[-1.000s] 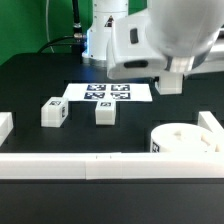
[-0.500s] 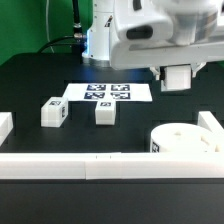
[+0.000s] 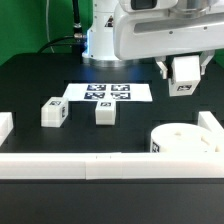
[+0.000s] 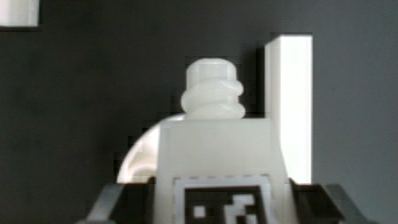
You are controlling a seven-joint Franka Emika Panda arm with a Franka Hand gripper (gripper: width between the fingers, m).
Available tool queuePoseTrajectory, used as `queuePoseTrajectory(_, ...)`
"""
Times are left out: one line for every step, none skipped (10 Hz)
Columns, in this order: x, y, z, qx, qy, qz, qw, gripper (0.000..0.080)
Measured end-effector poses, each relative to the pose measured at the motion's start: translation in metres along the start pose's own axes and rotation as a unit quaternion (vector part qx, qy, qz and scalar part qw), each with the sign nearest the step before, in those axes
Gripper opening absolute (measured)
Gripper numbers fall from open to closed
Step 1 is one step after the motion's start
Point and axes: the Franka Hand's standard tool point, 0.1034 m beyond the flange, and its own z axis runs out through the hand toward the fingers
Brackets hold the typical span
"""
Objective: Assemble stool
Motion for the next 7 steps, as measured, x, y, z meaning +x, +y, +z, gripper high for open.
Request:
queuePoseTrajectory(0.003, 0.000, 0.000, -0.001, 0.035, -0.006, 0.999, 0.0334)
queuePoseTrajectory(0.009, -0.002, 0.000, -0.001, 0.057, -0.016, 0.998, 0.0334)
queuePoseTrajectory(0.023, -0.002, -0.002, 0.002, 0.110, -0.018, 0.994, 0.0334)
queuePoseTrajectory(0.024, 0.000, 0.001, 0.002, 0.142, -0.016, 0.990, 0.0334)
queuePoseTrajectory(0.024, 0.000, 0.002, 0.001, 0.161, -0.017, 0.987, 0.0334)
queuePoseTrajectory(0.030, 0.000, -0.001, 0.000, 0.210, -0.017, 0.978, 0.0334)
queuePoseTrajectory(0.030, 0.001, 0.001, -0.002, 0.247, -0.018, 0.969, 0.0334)
